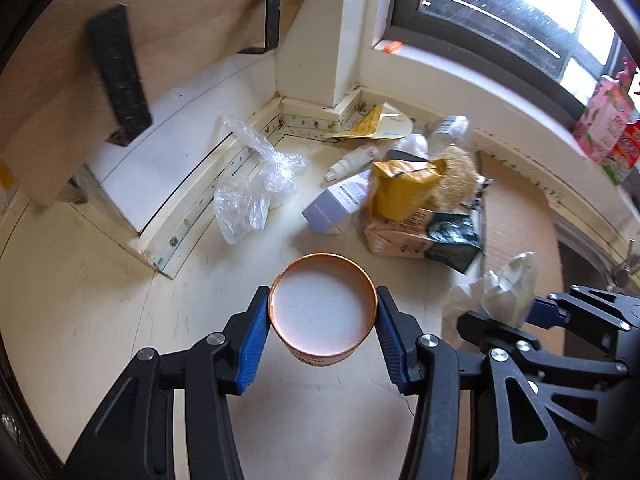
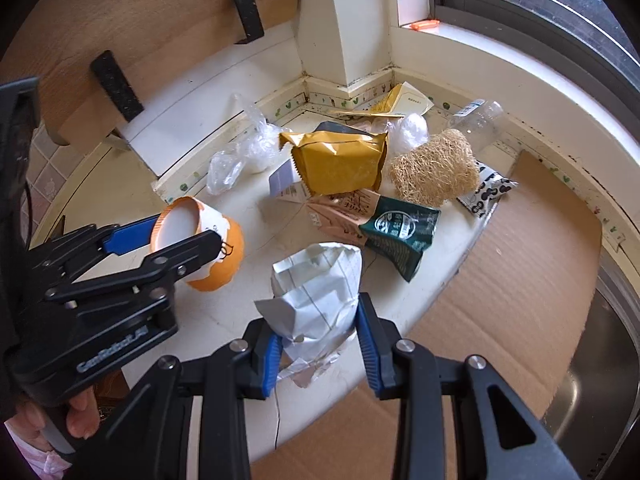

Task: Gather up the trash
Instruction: 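Grasp the white paper with the right tool while the left tool grasps the orange-rimmed cup, then carry the cup and paper down over the trash bin with both tools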

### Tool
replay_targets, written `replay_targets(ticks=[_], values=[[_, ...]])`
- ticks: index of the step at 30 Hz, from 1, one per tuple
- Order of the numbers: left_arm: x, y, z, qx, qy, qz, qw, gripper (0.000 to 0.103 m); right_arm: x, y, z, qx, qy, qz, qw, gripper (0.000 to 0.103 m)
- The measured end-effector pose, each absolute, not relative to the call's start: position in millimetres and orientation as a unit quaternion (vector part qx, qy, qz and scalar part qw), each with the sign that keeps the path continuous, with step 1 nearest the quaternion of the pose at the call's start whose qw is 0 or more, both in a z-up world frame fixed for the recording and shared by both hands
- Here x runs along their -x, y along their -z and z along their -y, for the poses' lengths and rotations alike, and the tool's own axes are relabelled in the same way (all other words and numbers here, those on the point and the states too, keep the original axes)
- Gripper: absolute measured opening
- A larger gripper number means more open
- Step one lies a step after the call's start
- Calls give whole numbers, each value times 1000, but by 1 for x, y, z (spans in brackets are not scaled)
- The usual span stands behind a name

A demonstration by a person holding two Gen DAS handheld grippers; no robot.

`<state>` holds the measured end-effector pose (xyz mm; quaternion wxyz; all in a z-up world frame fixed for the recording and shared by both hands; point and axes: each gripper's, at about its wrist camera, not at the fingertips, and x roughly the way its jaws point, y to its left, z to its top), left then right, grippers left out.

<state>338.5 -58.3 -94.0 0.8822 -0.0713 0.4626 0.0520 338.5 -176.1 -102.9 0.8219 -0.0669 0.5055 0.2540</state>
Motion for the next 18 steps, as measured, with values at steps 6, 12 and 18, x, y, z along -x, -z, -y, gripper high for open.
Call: replay_targets(ticks=[6, 12, 18], values=[[-276, 68, 67, 81, -5, -448, 891, 49, -284, 78, 185, 71, -231, -489, 838, 34], [-202, 40, 77, 71, 39, -434, 897, 49, -212, 54, 190, 74, -222, -478, 847, 34], [-130, 21, 71, 61, 75, -425, 900, 49, -134, 31, 189, 73, -212, -467, 855, 34]])
